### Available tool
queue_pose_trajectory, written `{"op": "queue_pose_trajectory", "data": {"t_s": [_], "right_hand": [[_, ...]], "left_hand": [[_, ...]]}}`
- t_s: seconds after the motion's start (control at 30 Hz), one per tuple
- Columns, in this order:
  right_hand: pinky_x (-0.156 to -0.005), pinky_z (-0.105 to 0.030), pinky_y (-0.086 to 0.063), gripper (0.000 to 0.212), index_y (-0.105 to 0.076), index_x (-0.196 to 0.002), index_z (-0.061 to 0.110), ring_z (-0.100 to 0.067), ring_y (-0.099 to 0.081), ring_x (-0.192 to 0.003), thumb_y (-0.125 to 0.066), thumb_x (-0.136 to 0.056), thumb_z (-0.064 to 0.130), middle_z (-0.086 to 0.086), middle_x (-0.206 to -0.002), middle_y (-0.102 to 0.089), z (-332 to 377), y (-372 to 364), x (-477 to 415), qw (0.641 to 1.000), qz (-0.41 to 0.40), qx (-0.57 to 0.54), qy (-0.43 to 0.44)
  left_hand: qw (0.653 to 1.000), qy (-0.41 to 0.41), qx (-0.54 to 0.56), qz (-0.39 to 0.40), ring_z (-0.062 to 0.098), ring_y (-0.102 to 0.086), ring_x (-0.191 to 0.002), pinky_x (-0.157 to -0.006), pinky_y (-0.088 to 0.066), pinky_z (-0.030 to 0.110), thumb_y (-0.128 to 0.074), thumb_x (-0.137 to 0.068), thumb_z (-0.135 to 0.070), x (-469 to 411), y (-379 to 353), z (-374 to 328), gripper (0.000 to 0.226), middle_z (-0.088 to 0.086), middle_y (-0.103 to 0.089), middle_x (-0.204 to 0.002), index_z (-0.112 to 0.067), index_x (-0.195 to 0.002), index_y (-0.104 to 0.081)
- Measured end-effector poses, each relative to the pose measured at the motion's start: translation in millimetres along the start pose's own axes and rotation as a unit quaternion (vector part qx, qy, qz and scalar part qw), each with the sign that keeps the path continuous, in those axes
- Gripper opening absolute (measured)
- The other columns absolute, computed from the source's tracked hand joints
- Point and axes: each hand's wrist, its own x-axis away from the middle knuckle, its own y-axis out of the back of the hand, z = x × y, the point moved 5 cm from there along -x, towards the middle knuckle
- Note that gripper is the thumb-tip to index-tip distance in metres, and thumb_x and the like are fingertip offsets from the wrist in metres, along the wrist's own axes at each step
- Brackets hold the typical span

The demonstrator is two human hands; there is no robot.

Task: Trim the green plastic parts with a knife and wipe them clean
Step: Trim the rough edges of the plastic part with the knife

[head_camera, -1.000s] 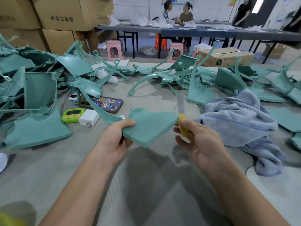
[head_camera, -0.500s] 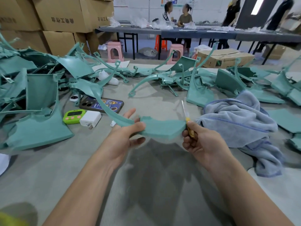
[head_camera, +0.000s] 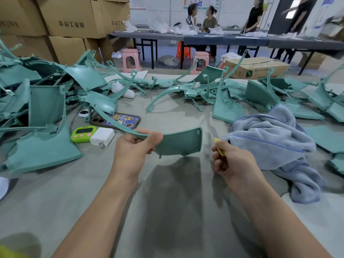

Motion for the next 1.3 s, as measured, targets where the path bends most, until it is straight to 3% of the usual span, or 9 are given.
{"op": "queue_pose_trajectory", "data": {"t_s": [0.17,0.37,0.53,0.73,0.87,0.97,1.17,1.23,1.3], "right_hand": [[-0.040,-0.021,-0.033,0.039,-0.068,-0.060,0.014,-0.010,-0.045,-0.045,-0.062,-0.098,0.014,-0.003,-0.057,-0.056,24,-2,17,0.976,0.002,0.006,0.219],[-0.046,-0.025,-0.035,0.031,-0.062,-0.071,0.019,-0.014,-0.042,-0.046,-0.057,-0.090,0.042,-0.005,-0.053,-0.052,29,-31,66,0.846,0.028,0.270,0.459],[-0.049,-0.019,-0.029,0.035,-0.048,-0.066,0.015,-0.011,-0.037,-0.052,-0.060,-0.092,0.035,-0.001,-0.058,-0.043,15,-42,70,0.782,0.052,0.380,0.491],[-0.054,-0.035,-0.027,0.036,-0.054,-0.065,0.009,-0.023,-0.037,-0.054,-0.068,-0.095,0.023,-0.003,-0.049,-0.042,38,-12,45,0.772,-0.129,0.416,0.462],[-0.050,-0.015,-0.030,0.028,-0.056,-0.071,0.016,-0.009,-0.040,-0.053,-0.061,-0.092,0.034,0.004,-0.062,-0.048,25,-35,69,0.768,0.010,0.383,0.512],[-0.051,-0.016,-0.032,0.031,-0.053,-0.072,0.016,-0.014,-0.043,-0.057,-0.057,-0.092,0.040,0.004,-0.066,-0.051,9,-53,75,0.737,0.051,0.440,0.511],[-0.055,-0.036,-0.035,0.034,-0.061,-0.069,0.007,-0.024,-0.045,-0.060,-0.062,-0.093,0.031,-0.007,-0.052,-0.050,40,-7,46,0.791,-0.158,0.375,0.458],[-0.053,-0.032,-0.037,0.027,-0.068,-0.072,0.012,-0.016,-0.046,-0.052,-0.064,-0.091,0.031,-0.003,-0.055,-0.054,43,1,36,0.842,-0.124,0.306,0.427],[-0.060,-0.020,-0.043,0.020,-0.078,-0.075,0.019,0.003,-0.060,-0.064,-0.069,-0.092,0.021,0.014,-0.067,-0.068,38,-8,29,0.915,0.009,0.196,0.353]], "left_hand": [[1.000,-0.006,0.016,-0.022,0.007,-0.054,-0.051,-0.053,-0.047,0.016,-0.088,-0.063,-0.023,-3,5,-1,0.015,-0.005,-0.060,-0.054,-0.021,-0.065,-0.073],[0.999,-0.035,0.013,0.005,0.010,-0.062,-0.056,-0.056,-0.055,0.023,-0.082,-0.069,-0.029,4,-4,-6,0.007,0.000,-0.066,-0.059,-0.024,-0.072,-0.080],[0.998,-0.050,-0.017,0.023,0.011,-0.063,-0.057,-0.058,-0.058,0.027,-0.077,-0.074,-0.023,6,-7,-7,0.004,0.004,-0.067,-0.060,-0.025,-0.075,-0.080],[0.999,-0.044,-0.010,-0.010,0.010,-0.063,-0.054,-0.055,-0.055,0.022,-0.077,-0.072,-0.026,3,-1,-6,0.004,0.002,-0.066,-0.056,-0.026,-0.069,-0.080],[0.999,-0.050,-0.015,-0.007,0.010,-0.063,-0.055,-0.056,-0.055,0.022,-0.083,-0.072,-0.025,2,0,-6,0.004,0.002,-0.066,-0.057,-0.026,-0.069,-0.079],[0.998,-0.062,-0.030,0.014,0.011,-0.063,-0.058,-0.058,-0.056,0.023,-0.077,-0.076,-0.024,3,-1,-8,0.006,0.002,-0.067,-0.059,-0.024,-0.070,-0.079],[0.998,-0.050,-0.029,0.006,0.008,-0.063,-0.055,-0.057,-0.055,0.021,-0.076,-0.073,-0.026,4,0,-9,0.006,0.001,-0.066,-0.056,-0.028,-0.068,-0.079],[0.999,-0.045,-0.028,0.011,0.008,-0.062,-0.054,-0.056,-0.054,0.020,-0.076,-0.073,-0.025,4,-1,-8,0.007,0.000,-0.065,-0.056,-0.027,-0.068,-0.079],[1.000,-0.023,-0.013,0.000,0.009,-0.060,-0.051,-0.052,-0.050,0.019,-0.075,-0.073,-0.027,4,0,-7,0.009,0.000,-0.064,-0.054,-0.025,-0.065,-0.078]]}}
